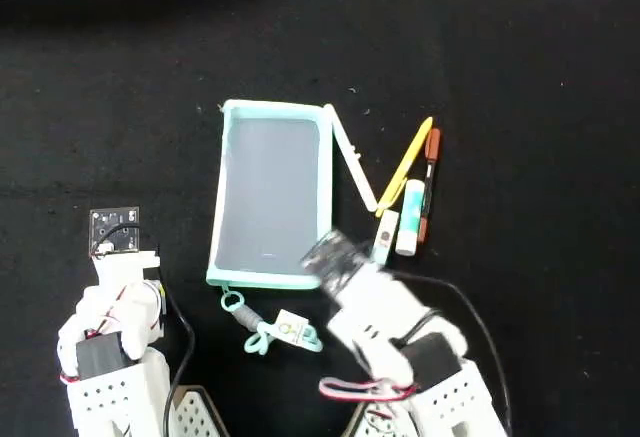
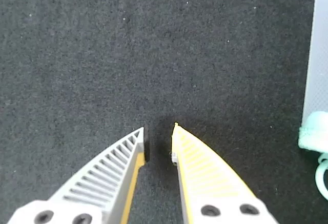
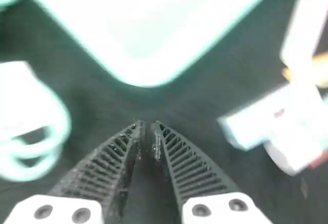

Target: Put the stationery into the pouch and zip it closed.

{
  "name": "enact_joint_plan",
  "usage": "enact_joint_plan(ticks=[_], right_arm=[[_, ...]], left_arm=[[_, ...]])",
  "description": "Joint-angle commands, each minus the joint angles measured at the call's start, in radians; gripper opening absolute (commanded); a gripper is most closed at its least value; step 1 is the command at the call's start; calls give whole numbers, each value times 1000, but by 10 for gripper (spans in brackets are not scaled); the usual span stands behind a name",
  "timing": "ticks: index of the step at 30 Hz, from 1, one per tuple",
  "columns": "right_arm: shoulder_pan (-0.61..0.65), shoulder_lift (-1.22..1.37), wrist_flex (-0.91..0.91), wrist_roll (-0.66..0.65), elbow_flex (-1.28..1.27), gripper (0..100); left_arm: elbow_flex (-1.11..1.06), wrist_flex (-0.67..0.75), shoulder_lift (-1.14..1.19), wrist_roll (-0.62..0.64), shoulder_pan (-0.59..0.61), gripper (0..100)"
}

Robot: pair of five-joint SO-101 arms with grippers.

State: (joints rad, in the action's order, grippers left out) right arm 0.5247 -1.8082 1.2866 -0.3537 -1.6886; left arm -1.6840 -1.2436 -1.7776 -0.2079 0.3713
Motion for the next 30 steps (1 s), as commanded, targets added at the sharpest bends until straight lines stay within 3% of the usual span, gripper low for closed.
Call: enact_joint_plan(ticks=[1,8,17,27,30], right_arm=[[158,-48,3,-3,2,48],[238,-48,3,-11,2,48],[-123,-50,-32,-3,42,48],[-129,-42,5,-11,113,51],[-129,-42,5,-9,114,119]], left_arm=[[-16,-5,5,-9,1,108],[-16,-5,5,-8,1,107],[-16,-5,5,-6,2,108],[-16,-5,5,-6,2,107],[-16,-5,5,-6,2,107]])
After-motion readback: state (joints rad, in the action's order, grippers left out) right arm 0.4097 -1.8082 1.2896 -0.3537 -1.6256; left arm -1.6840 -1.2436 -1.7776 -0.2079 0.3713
